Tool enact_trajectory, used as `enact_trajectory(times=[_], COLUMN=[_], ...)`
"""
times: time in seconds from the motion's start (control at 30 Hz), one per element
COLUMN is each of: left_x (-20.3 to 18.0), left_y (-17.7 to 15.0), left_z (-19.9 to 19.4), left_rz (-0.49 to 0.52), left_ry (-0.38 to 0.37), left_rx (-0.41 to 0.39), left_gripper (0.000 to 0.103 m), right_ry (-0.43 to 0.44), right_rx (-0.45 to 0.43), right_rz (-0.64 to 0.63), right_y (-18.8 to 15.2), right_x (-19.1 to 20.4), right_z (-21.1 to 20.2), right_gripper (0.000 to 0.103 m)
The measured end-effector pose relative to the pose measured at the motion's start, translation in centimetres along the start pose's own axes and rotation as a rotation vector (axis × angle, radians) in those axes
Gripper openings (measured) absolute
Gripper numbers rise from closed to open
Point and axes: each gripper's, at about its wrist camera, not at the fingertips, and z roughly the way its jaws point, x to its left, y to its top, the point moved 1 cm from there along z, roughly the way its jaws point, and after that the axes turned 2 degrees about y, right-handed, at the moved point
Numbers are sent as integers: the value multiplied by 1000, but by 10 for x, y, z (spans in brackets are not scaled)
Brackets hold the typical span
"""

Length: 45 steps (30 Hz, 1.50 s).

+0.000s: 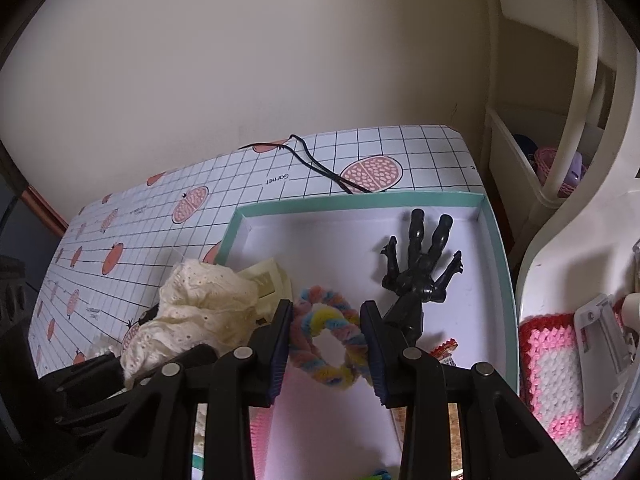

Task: Organize objects
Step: 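Lower the lace pouch into the tray with the left tool while the right tool lowers the scrunchie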

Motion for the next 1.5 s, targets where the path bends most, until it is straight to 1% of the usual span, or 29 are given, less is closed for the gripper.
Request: enact_trajectory(times=[0.07,0.23,0.33,0.4,0.47,0.53,0.6,0.73,0.87,1.5], left_x=[0,2,4,5,4,3,1,-1,1,22], left_y=[1,-1,-1,0,1,1,2,3,5,17], left_z=[1,6,6,6,4,3,2,-1,-2,-21], left_rz=[4,4,0,-1,-2,4,11,22,18,-31], left_ry=[1,16,7,6,1,-3,-3,-2,-6,-21], left_rx=[9,34,44,44,42,43,42,41,45,24], left_gripper=[22,26,32,40,43,46,50,53,61,63], right_ry=[-2,-15,-19,-19,-17,-20,-17,-12,-8,-17], right_rx=[3,12,14,13,10,9,8,5,-1,-7], right_rz=[1,-7,-7,-4,-1,0,1,0,8,16], right_y=[0,0,0,0,1,1,2,4,6,10], right_x=[0,1,0,-1,-2,-3,-4,-4,-6,-10], right_z=[1,3,3,3,3,2,1,0,-3,-8], right_gripper=[39,39,40,47,51,51,51,51,51,51])
